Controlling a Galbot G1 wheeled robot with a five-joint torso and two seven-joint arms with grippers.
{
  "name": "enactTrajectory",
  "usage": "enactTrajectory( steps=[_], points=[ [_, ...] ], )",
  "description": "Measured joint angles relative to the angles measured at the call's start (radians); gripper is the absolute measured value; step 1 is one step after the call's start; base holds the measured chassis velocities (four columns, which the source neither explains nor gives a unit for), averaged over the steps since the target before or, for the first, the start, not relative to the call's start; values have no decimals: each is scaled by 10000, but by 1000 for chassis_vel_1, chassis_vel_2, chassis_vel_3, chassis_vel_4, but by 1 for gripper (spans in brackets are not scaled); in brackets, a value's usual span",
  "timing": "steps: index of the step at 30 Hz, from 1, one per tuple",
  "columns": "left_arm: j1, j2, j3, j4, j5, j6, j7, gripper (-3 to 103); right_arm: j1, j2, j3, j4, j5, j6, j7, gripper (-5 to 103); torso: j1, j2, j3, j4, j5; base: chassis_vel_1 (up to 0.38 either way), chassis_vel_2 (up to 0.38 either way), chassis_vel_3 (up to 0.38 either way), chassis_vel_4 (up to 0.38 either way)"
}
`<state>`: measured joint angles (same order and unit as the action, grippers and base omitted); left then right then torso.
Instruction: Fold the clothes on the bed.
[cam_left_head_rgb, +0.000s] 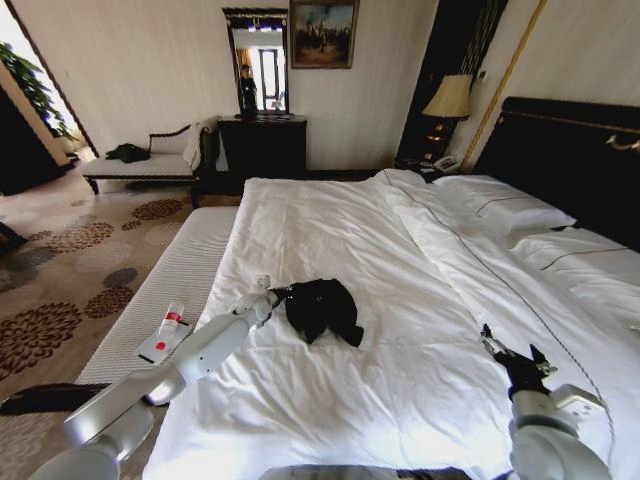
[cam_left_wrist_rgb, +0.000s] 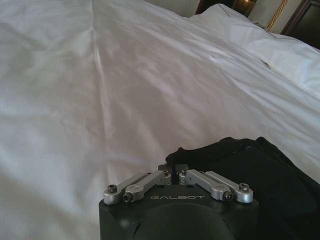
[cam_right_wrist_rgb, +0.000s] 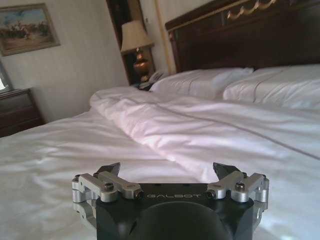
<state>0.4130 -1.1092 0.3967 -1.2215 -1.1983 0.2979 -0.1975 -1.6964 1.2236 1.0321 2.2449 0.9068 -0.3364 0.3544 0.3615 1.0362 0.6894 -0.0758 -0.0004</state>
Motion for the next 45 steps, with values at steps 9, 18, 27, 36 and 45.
enactTrajectory(
  steps=[9,18,27,36,45],
  points=[
    [-40,45,67,-166,-70,-3,-182,2,2769,-3478,-687,-2423,4760,-2532,168,100,3,-1,2,2,1,0,0,0,0],
    [54,164,62,-551,-142,-76,-208,2,6137,-4014,-3705,-4829,6927,-3284,-660,100,1,-1,1,8,-1,0,0,0,0],
    [330,266,80,-714,-134,-109,-312,2,9253,-3378,-6574,-7265,6988,-3917,-1517,100,2,-2,1,0,-2,0,0,0,0],
    [581,264,5,-726,-55,-190,-404,2,11128,-2138,-8143,-9521,5814,-3885,-2035,100,3,-2,1,0,-5,0,0,0,0],
    [646,337,-66,-792,-79,-209,-403,2,11163,-1185,-8168,-10409,5102,-3847,-2306,100,1,-1,0,2,-4,0,0,0,0]
  ],
)
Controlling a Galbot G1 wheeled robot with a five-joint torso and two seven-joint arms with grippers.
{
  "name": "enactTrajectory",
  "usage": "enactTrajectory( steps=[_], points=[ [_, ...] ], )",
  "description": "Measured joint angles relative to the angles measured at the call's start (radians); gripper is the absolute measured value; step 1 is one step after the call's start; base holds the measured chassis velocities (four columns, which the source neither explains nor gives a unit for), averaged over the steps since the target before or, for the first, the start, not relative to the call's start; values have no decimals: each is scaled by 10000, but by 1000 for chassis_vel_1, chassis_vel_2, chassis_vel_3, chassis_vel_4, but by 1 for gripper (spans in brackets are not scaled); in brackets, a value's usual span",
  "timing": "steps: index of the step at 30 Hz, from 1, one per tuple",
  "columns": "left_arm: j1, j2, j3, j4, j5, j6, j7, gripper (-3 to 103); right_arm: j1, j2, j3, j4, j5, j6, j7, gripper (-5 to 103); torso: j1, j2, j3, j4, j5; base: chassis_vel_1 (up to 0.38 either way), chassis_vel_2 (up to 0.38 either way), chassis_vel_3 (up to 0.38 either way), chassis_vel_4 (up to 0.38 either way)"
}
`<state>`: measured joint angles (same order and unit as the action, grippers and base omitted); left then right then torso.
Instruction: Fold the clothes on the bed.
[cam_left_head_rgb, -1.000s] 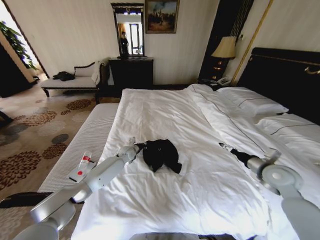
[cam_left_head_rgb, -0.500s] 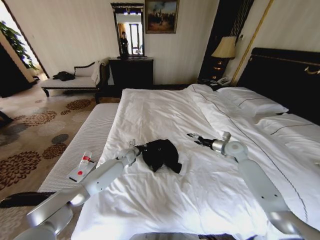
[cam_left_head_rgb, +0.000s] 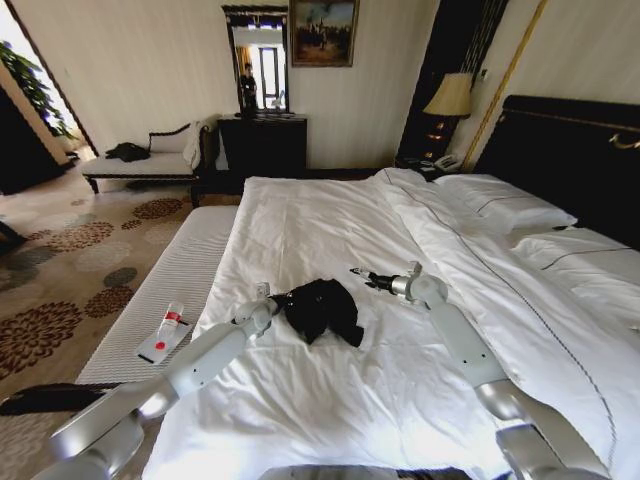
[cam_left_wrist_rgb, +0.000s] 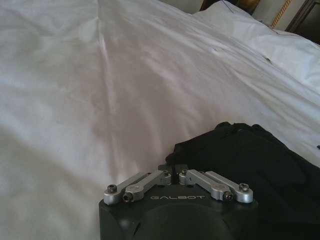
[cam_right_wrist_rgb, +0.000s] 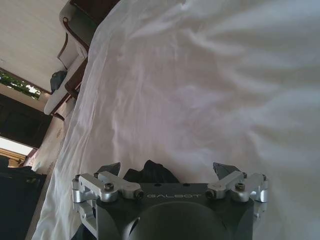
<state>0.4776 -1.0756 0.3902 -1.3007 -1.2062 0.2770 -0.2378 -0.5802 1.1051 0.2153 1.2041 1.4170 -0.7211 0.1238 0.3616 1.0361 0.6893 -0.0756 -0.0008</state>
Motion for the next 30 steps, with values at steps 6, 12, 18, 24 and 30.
enactTrajectory(
  steps=[6,12,18,24,30],
  points=[
    [7,42,87,-96,-73,-1,-42,2,-9,859,230,-817,-529,123,-272,101,0,1,1,3,0,0,0,0,0],
    [-23,44,140,-149,-130,13,-133,2,-26,1046,523,-1000,-796,177,-389,90,0,1,0,1,0,0,0,0,0],
    [-53,40,142,-145,-140,19,-178,2,-139,1000,569,-840,-798,111,-385,74,-1,1,0,-1,1,0,0,0,0],
    [-123,28,208,-148,-138,36,-194,2,-342,968,456,-776,-1270,-72,-414,47,-1,2,0,1,1,0,0,0,0],
    [-204,-3,280,-149,-140,38,-236,2,-411,1025,439,-843,-1421,-87,-448,31,-1,2,0,-1,2,0,0,0,0]
  ],
)
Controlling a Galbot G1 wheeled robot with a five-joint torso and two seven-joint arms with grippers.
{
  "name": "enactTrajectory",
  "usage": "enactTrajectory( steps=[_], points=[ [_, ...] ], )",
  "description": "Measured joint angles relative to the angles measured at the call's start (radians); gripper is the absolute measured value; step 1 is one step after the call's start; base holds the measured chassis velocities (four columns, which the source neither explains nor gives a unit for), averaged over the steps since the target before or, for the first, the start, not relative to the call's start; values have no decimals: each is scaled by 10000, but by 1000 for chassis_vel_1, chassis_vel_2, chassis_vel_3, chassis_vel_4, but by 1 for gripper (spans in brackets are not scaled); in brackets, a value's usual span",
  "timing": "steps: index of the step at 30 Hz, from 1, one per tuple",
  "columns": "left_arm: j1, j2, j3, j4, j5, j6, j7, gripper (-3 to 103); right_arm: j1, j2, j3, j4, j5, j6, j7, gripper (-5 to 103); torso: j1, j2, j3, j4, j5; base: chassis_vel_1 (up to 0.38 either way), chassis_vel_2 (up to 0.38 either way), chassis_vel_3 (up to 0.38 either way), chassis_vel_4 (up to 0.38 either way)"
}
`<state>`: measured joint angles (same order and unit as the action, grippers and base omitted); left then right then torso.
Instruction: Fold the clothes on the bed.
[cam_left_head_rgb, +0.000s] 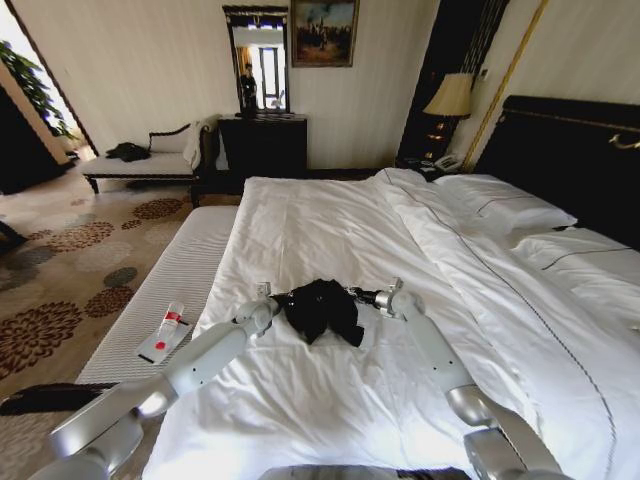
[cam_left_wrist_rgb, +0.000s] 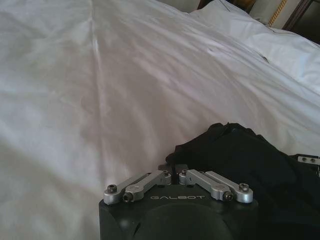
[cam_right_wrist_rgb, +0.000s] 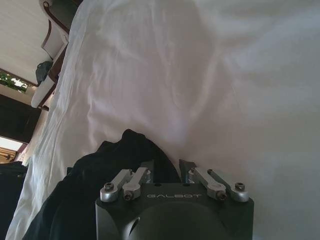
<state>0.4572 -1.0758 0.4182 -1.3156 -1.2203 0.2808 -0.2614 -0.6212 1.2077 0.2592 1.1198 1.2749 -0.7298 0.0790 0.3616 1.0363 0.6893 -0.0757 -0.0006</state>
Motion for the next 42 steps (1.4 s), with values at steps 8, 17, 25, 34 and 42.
enactTrajectory(
  steps=[8,17,25,34,42],
  points=[
    [54,-11,-58,9,-23,0,-34,2,-40,-73,81,277,185,-2,68,1,0,-1,0,0,0,0,0,0,0],
    [145,52,-143,-263,-23,-17,-165,2,-289,-275,138,1170,137,124,326,0,0,-1,0,1,1,0,0,0,0],
    [48,349,-310,-968,-153,-19,-305,2,-542,-774,382,2416,638,180,858,0,0,-1,0,2,1,0,0,0,0],
    [-1135,1054,-493,-2037,-713,130,-513,2,-283,-2305,441,4324,1485,641,1849,0,1,-1,0,-1,3,0,0,0,0],
    [-2343,1617,-344,-2900,-1283,205,-621,2,673,-3238,61,5625,2343,702,2409,0,-1,0,0,3,0,0,0,0,0]
  ],
)
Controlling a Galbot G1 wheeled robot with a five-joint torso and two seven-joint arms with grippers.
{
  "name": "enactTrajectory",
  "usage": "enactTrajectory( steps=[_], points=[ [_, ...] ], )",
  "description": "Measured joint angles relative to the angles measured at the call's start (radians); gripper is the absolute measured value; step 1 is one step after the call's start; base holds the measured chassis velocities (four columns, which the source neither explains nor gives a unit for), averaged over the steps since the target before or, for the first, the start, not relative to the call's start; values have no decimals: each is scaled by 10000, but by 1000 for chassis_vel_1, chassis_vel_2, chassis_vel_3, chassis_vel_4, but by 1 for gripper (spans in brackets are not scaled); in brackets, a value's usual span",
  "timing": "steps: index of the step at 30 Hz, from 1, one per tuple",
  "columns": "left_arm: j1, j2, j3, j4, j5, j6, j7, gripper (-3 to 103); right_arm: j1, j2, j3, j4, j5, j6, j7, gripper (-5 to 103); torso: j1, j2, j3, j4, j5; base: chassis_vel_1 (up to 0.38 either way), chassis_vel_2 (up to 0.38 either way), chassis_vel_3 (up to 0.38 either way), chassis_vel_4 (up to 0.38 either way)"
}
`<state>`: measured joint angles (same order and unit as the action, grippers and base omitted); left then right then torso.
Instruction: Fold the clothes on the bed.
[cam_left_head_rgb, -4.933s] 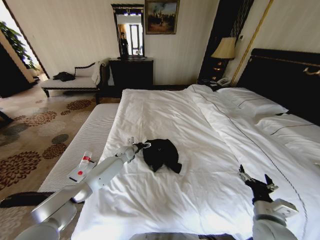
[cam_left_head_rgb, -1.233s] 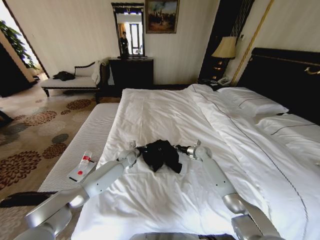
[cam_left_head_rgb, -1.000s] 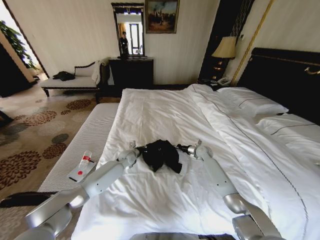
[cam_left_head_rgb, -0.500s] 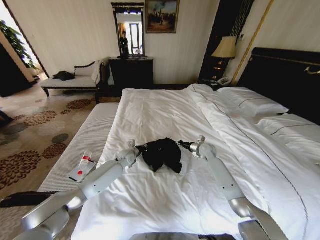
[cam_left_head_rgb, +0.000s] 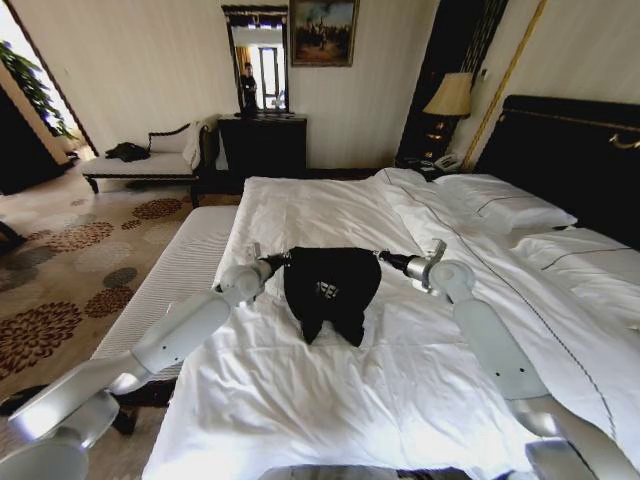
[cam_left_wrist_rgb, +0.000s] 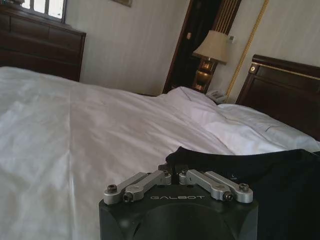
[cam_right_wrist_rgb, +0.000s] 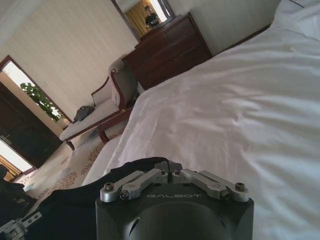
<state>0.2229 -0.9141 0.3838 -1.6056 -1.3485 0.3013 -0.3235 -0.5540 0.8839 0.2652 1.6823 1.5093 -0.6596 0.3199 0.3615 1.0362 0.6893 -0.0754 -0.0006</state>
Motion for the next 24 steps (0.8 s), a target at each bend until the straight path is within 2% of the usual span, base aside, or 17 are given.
enactTrajectory(
  steps=[7,9,10,14,15,21,24],
  points=[
    [-1309,86,347,134,-255,43,-6,2,1521,-976,-799,20,980,3,17,0,3,-2,2,-3,1,0,0,0,0],
    [-2236,14,536,243,-531,79,-9,2,2577,-1238,-1186,-31,1325,7,58,0,3,-1,2,-6,1,0,0,0,0],
    [-2236,14,536,243,-531,79,-9,2,2577,-1238,-1186,-31,1325,7,58,0,3,-1,2,-6,1,0,0,0,0],
    [-3765,-268,929,713,-1005,140,45,2,4143,-1338,-1829,-639,1896,15,245,0,1,-1,1,1,1,0,0,0,0],
    [-3765,-268,929,713,-1005,140,45,2,4143,-1338,-1829,-639,1896,15,245,0,1,-1,1,1,1,0,0,0,0],
    [-6091,-947,1560,2231,-1628,180,502,2,6369,-1292,-2838,-2037,2335,13,187,0,4,-3,2,-6,4,0,0,0,0],
    [-6781,-1097,1718,2765,-1818,180,670,2,7034,-1260,-3135,-2372,2421,9,149,0,4,-2,2,-6,3,0,0,0,0]
  ],
)
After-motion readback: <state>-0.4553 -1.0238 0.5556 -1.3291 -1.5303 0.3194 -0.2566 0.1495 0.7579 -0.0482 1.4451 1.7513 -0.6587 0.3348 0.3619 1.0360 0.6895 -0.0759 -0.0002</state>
